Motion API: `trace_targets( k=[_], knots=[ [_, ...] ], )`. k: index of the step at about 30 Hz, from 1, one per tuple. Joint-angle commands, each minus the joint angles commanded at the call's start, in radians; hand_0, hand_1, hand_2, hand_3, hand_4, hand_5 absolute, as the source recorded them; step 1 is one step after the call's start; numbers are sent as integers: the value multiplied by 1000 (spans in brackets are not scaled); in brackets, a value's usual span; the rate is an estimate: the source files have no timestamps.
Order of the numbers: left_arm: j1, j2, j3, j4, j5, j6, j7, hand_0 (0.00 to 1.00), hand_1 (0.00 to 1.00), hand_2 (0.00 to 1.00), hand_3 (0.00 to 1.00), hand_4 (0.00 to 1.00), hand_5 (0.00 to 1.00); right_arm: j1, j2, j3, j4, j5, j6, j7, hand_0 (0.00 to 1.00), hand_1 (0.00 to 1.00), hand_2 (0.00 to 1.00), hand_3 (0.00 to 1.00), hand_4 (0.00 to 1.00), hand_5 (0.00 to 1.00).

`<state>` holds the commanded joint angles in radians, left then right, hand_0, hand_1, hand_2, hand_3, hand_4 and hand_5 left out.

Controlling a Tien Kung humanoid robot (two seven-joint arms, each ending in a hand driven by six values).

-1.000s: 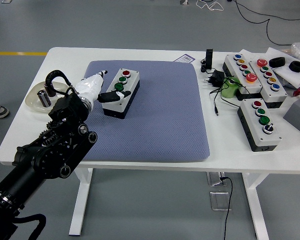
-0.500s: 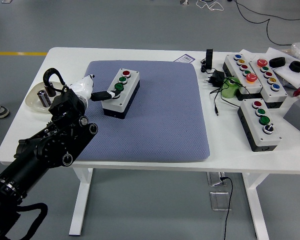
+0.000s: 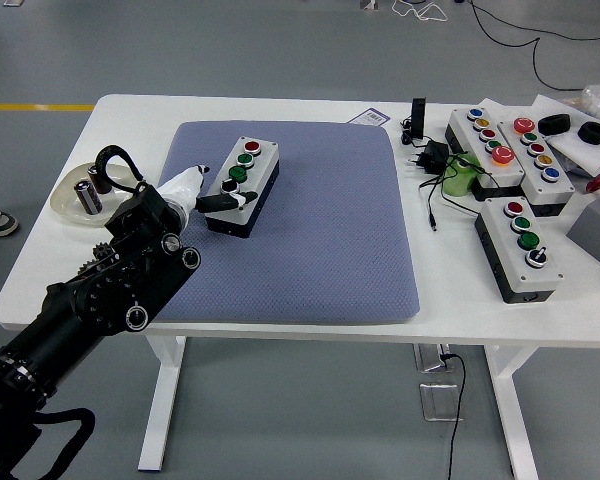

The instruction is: Pick up the button,place it on the desk,press the button,press the button

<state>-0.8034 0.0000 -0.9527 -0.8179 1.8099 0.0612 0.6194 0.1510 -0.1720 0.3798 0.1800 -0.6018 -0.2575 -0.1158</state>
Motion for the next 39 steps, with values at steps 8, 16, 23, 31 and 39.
trace_targets(
  k=[8,16,23,31,39],
  knots=[
    [-21,0,54,20,64,31,20,928,998,998,998,998,758,1,-3,-13,0,7,1,3,644,533,566,634,232,251],
    [-28,0,91,32,62,42,26,926,998,998,998,998,744,2,-5,-2,0,-8,1,3,643,532,563,634,233,250],
    [-33,0,119,36,31,42,26,926,998,998,998,998,740,2,-5,7,0,-21,1,1,643,532,563,634,233,251],
    [-52,0,172,71,19,44,26,922,998,998,998,998,726,4,-7,29,0,-49,2,-4,641,532,561,634,234,250],
    [-60,0,221,81,32,64,26,895,998,998,998,998,528,4,-9,38,0,-60,3,-6,640,532,559,634,234,249]
  ],
)
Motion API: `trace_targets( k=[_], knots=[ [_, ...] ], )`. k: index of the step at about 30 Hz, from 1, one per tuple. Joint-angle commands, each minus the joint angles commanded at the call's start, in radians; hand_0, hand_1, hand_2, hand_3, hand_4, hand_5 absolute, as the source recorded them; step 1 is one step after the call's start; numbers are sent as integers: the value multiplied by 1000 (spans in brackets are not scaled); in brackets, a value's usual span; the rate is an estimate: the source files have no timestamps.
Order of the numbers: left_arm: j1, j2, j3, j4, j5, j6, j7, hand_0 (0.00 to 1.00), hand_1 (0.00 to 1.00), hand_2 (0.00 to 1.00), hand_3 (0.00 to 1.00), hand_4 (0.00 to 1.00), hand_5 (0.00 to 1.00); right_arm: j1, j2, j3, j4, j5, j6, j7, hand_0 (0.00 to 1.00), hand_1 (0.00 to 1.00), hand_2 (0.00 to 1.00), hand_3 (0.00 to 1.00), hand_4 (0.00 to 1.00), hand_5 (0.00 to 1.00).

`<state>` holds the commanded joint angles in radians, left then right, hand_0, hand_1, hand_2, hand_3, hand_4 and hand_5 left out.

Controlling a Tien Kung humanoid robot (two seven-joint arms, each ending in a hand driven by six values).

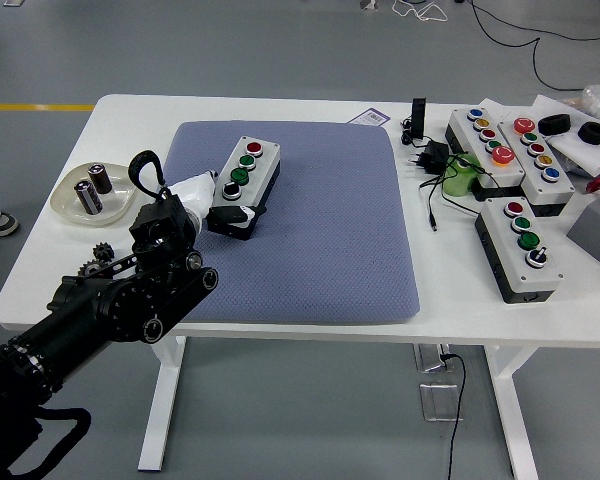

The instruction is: Pick up the button,place it on the desk,press the button,press the button

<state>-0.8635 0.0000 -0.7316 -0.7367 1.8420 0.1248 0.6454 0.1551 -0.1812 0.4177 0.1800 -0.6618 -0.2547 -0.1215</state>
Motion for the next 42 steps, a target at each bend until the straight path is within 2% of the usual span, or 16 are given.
trace_targets(
  k=[1,6,7,10,18,24,25,30,31,33,38,42],
  knots=[
    [-2,0,4,2,2,6,0,869,998,998,998,993,394,0,0,2,0,-3,0,0,641,531,557,634,234,248],
    [-24,0,40,26,47,93,0,869,998,998,998,993,394,1,-1,2,0,-8,1,-2,641,531,557,634,234,248],
    [-27,0,42,29,51,102,0,821,951,998,998,876,240,2,-1,2,0,-9,1,-2,641,530,555,633,235,247],
    [-40,0,45,38,47,116,0,821,951,998,998,876,240,2,-2,8,0,-17,2,-4,641,530,555,633,235,247],
    [-52,0,62,75,-22,88,0,812,942,998,998,876,250,3,-5,13,0,-29,4,-6,640,529,554,633,236,244],
    [-53,0,83,81,-64,114,0,819,950,998,998,884,265,7,-6,18,0,-38,5,-7,641,528,554,633,237,244],
    [-53,0,88,75,-60,117,0,843,942,998,998,981,484,7,-6,19,0,-40,5,-7,639,528,550,632,238,244],
    [-52,0,109,38,-78,118,-8,843,942,998,998,981,484,7,-6,23,0,-42,4,-8,639,528,550,632,238,244],
    [-51,0,114,29,-85,117,-14,837,921,976,998,998,572,7,-6,24,0,-44,4,-8,640,527,551,633,238,244],
    [-52,0,124,20,-91,110,-22,837,921,976,998,998,572,7,-6,27,0,-49,5,-9,640,527,551,633,238,244],
    [-56,0,152,50,-104,104,-21,839,922,977,998,998,601,6,-5,24,0,-49,5,-10,639,527,551,632,238,243],
    [-55,0,165,74,-112,117,-17,839,922,977,998,998,601,6,-4,20,0,-46,5,-9,639,527,551,632,238,243]
  ],
)
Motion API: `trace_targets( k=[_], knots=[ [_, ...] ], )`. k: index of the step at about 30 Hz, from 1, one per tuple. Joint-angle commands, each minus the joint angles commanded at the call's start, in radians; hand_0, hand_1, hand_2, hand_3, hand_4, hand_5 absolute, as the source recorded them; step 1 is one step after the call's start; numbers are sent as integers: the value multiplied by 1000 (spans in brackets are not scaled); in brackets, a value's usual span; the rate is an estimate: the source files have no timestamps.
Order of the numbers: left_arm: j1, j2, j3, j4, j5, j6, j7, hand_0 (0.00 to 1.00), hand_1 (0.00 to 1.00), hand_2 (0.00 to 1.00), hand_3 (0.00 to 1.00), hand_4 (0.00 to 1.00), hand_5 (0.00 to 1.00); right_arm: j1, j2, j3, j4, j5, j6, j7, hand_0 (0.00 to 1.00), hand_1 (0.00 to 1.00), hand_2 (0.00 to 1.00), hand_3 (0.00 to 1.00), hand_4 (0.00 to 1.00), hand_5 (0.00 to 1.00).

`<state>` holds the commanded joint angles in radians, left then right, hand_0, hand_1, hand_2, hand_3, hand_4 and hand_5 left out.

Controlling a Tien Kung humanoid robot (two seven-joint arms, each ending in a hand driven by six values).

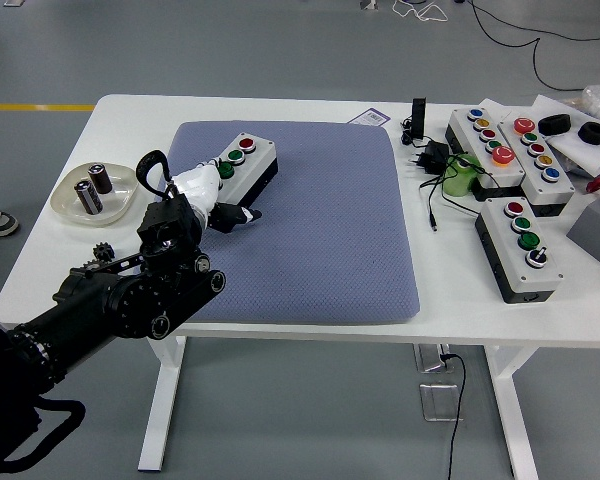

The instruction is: Pick up the button,place it on the desk,press the button,press the button

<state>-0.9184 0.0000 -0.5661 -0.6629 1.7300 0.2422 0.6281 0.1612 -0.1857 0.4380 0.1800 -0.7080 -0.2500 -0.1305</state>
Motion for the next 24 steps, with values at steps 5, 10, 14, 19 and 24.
trace_targets(
  k=[5,10,14,19,24],
  knots=[
    [-2,0,14,21,-3,48,9,824,919,977,998,998,598,0,1,-4,0,0,1,-2,640,528,551,632,238,243],
    [-2,0,13,20,13,129,9,766,888,964,998,998,532,0,1,-5,0,-2,2,-3,640,527,552,632,238,242],
    [-2,0,11,18,18,164,3,739,871,947,998,998,523,0,1,-6,0,-1,2,-2,640,528,553,632,239,242],
    [1,0,18,21,5,154,-1,741,872,951,998,998,515,1,0,-2,0,-5,3,-2,640,527,552,632,239,241],
    [0,0,24,24,-10,142,-2,741,872,951,998,998,515,4,1,0,0,-7,3,-1,640,527,552,632,239,241]
  ],
)
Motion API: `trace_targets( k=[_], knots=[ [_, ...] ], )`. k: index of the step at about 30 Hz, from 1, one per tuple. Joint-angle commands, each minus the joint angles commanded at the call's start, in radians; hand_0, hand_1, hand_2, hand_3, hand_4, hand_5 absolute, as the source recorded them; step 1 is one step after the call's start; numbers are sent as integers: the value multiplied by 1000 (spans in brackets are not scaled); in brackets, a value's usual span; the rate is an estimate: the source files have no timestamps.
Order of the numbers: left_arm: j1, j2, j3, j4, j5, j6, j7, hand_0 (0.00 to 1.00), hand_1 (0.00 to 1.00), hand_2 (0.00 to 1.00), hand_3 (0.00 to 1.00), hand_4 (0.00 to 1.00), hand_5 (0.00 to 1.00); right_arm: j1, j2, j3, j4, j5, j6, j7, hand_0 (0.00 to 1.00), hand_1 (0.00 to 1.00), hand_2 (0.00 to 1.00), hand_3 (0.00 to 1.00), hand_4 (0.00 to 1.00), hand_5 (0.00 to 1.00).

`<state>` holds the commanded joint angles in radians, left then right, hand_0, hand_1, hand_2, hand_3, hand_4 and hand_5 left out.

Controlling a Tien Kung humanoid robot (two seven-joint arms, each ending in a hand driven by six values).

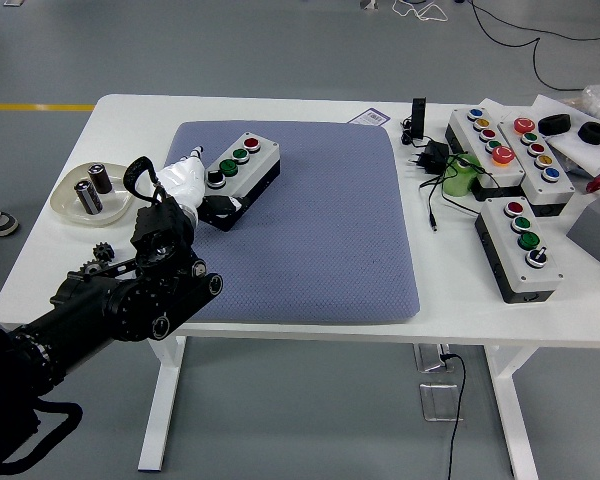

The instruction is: Pick up the button,place it on the desk,press the button,press the button

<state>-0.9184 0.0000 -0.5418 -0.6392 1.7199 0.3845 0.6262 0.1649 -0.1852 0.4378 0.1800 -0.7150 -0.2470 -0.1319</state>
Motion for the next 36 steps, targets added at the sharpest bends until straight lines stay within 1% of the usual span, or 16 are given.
trace_targets(
  k=[6,7,12,13,18,19,24,25,30,31,36],
  knots=[
    [-8,0,7,25,-23,-3,-4,742,877,955,998,992,505,3,1,-4,0,2,1,0,640,527,551,632,239,242],
    [-10,0,10,30,-30,-6,-6,723,858,927,998,951,432,3,1,-6,0,4,1,1,640,527,550,632,239,241],
    [-14,0,25,39,-57,-14,-22,723,858,927,998,951,432,6,3,-13,0,7,2,0,640,527,550,632,239,241],
    [-15,0,28,39,-61,-17,-28,662,800,844,950,869,300,6,3,-15,0,8,3,0,641,527,553,632,239,241],
    [-18,0,43,39,-79,-16,-53,662,800,844,950,869,300,8,4,-16,0,6,3,-1,641,527,553,632,239,241],
    [-18,0,46,40,-84,-14,-57,600,733,759,867,842,268,9,4,-17,0,7,3,0,641,527,553,632,239,241],
    [-18,0,54,45,-96,8,-77,600,733,759,867,842,268,10,5,-21,0,13,3,2,641,527,553,632,239,241],
    [-18,0,55,46,-100,12,-84,435,510,473,697,749,144,10,5,-22,0,14,3,2,640,527,554,632,239,241],
    [-17,0,59,54,-128,35,-110,435,510,473,697,749,144,10,5,-21,0,10,4,0,640,527,554,632,239,241],
    [-17,0,60,55,-133,35,-112,385,408,381,529,675,2,10,5,-21,0,10,4,0,640,527,554,632,239,241],
    [-15,0,67,65,-175,38,-129,385,408,381,529,675,2,11,6,-19,0,8,4,0,640,527,554,632,239,241]
  ],
)
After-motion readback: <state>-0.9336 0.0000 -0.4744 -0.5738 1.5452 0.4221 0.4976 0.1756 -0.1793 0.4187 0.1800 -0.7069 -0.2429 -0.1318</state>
